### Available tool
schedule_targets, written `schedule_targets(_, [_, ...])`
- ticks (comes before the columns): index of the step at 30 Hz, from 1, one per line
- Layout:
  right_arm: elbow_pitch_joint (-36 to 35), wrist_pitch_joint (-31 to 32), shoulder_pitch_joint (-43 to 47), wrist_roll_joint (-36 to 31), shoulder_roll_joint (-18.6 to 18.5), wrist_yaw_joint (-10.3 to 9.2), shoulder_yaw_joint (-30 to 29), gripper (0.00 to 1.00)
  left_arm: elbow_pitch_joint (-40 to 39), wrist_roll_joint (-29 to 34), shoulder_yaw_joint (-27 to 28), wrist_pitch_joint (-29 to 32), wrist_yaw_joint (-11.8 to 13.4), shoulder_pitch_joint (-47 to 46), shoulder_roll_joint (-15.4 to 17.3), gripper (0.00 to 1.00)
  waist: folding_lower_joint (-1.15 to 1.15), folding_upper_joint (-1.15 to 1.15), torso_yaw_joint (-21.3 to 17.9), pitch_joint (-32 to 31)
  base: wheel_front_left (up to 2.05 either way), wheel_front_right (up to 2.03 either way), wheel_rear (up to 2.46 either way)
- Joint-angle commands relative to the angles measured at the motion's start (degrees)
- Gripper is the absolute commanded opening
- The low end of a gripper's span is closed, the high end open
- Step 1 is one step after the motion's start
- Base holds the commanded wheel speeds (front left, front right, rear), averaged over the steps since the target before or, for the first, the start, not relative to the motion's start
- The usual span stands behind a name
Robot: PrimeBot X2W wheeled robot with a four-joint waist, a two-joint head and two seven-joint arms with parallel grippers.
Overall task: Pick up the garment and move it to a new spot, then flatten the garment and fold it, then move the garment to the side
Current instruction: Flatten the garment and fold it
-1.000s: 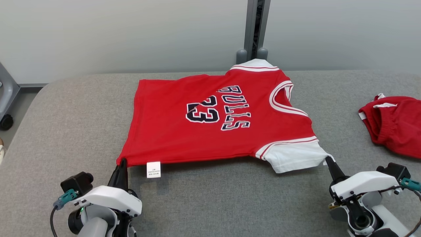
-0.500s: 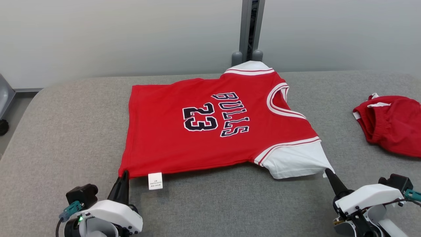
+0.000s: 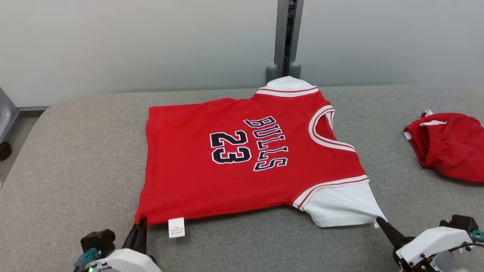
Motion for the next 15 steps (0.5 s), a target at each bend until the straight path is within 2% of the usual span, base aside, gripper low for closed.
schedule_targets(1, [-0.11, 0.94, 0.99, 0.41, -0.92, 0.04, 0.10, 0.00, 0.28, 0.92, 0.21, -0.08, 0.40, 0.74, 0.39, 0.00, 0.00, 0.00, 0.05, -0.03, 0.00, 0.00, 0.00])
schedule_targets(11, [-5.95, 8.51, 3.50, 2.25, -4.83, 0.04, 0.63, 0.00, -1.40, 8.96, 0.32, -0.08, 1.21, 1.99, 0.42, 0.00, 0.00, 0.00, 0.60, 0.18, 0.00, 0.00, 0.00])
schedule_targets(15, [-9.95, 10.99, 3.68, 2.14, -7.51, 0.04, 0.84, 0.00, -2.76, 12.31, 0.33, -0.07, 1.59, 2.44, 0.94, 0.00, 0.00, 0.00, 0.73, 0.64, 0.00, 0.00, 0.00])
